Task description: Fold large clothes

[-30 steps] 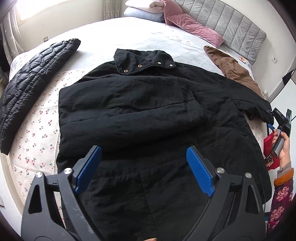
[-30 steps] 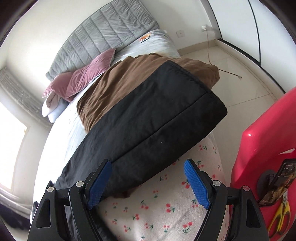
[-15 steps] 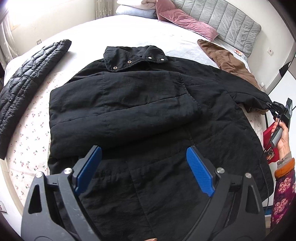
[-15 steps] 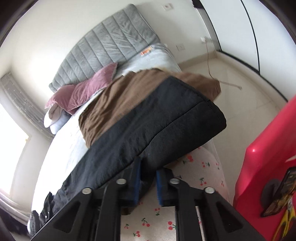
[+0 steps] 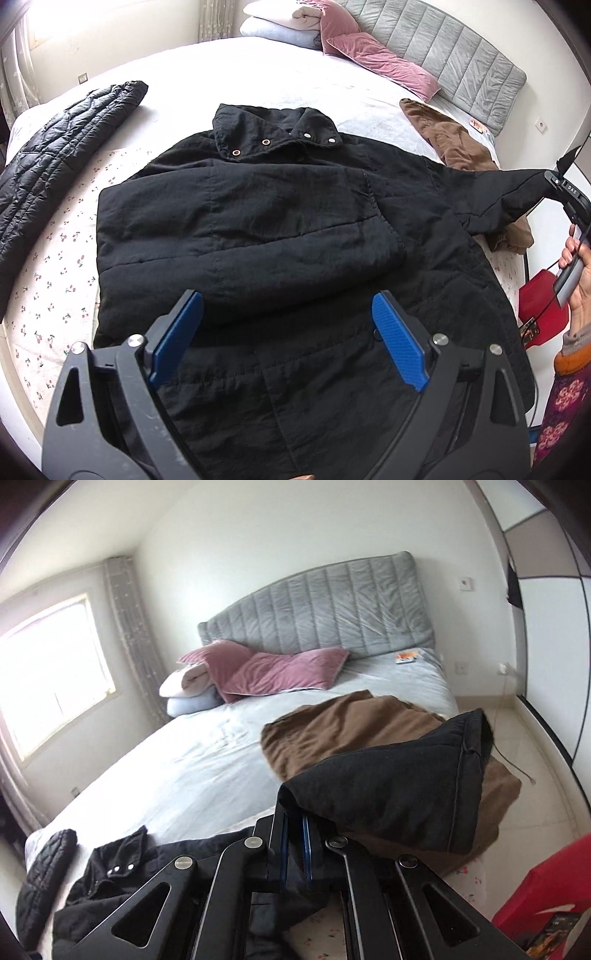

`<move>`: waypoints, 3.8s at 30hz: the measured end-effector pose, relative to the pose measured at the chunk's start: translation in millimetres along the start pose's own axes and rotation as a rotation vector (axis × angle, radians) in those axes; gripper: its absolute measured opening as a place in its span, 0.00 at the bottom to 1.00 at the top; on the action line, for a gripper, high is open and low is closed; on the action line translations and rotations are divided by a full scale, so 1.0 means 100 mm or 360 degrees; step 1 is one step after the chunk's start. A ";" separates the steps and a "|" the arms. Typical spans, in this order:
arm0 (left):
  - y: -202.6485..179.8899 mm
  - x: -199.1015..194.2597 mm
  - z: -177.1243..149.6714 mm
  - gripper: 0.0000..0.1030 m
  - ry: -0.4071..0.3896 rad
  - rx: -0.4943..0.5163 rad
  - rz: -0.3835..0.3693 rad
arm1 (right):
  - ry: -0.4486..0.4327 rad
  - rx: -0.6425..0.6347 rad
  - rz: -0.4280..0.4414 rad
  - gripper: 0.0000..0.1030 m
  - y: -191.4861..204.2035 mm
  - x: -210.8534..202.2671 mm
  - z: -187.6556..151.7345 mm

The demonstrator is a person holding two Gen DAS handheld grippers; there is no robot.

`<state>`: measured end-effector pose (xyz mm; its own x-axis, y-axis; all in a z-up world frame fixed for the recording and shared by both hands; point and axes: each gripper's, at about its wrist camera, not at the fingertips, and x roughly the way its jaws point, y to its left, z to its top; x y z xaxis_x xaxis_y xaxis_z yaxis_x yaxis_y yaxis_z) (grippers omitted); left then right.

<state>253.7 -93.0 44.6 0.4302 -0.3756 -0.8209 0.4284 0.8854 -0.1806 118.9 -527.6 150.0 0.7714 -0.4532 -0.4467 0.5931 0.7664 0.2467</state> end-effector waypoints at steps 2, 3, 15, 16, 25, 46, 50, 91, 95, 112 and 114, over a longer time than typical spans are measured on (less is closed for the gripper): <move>0.02 0.02 0.04 0.90 -0.0004 -0.0017 -0.0017 | 0.0013 -0.0115 0.0088 0.05 0.34 0.00 -0.02; 0.03 0.02 0.05 0.90 -0.0008 -0.0023 -0.0021 | 0.0023 -0.0178 0.0136 0.05 0.53 0.01 -0.05; 0.17 0.19 0.10 0.90 -0.0030 -0.0130 -0.0054 | 0.0555 -0.0463 0.0780 0.19 1.97 0.37 -1.09; 0.20 0.22 0.10 0.90 -0.0025 -0.0148 -0.0058 | 0.0672 -0.0413 0.0858 0.29 1.99 0.45 -1.21; 0.24 0.50 0.26 0.90 -0.0001 -0.0252 -0.0173 | 0.0674 -0.0049 0.0779 0.52 1.20 0.56 -1.32; -0.17 0.96 0.70 0.14 -0.0117 -0.0228 0.0468 | 0.0564 0.0342 0.0347 0.52 -0.21 0.91 -1.35; -0.30 0.72 0.54 0.48 -0.0310 -0.0176 0.0157 | 0.0539 0.0156 0.0356 0.51 0.11 0.85 -1.30; -0.03 -0.97 -0.92 0.97 -0.0067 -0.0171 0.0047 | 0.0688 -0.0704 0.0373 0.86 0.90 -1.09 -1.55; 0.09 -1.11 -1.22 0.97 -0.0040 -0.0233 0.0025 | 0.0706 -0.0717 0.0365 0.86 0.73 -1.27 -1.67; 0.53 -1.04 -2.27 0.97 0.0173 -0.0296 0.0113 | 0.0915 -0.0636 0.0418 0.86 0.00 -1.45 -2.25; 0.58 -0.99 -2.33 0.97 0.0201 -0.0295 0.0088 | 0.0932 -0.0638 0.0427 0.86 -0.07 -1.43 -2.28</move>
<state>50.9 59.9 -10.5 0.3410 -0.2979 -0.8916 0.2486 0.9433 -0.2200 -47.7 -364.2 15.8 0.5625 0.0023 -0.8268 0.1867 0.9738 0.1297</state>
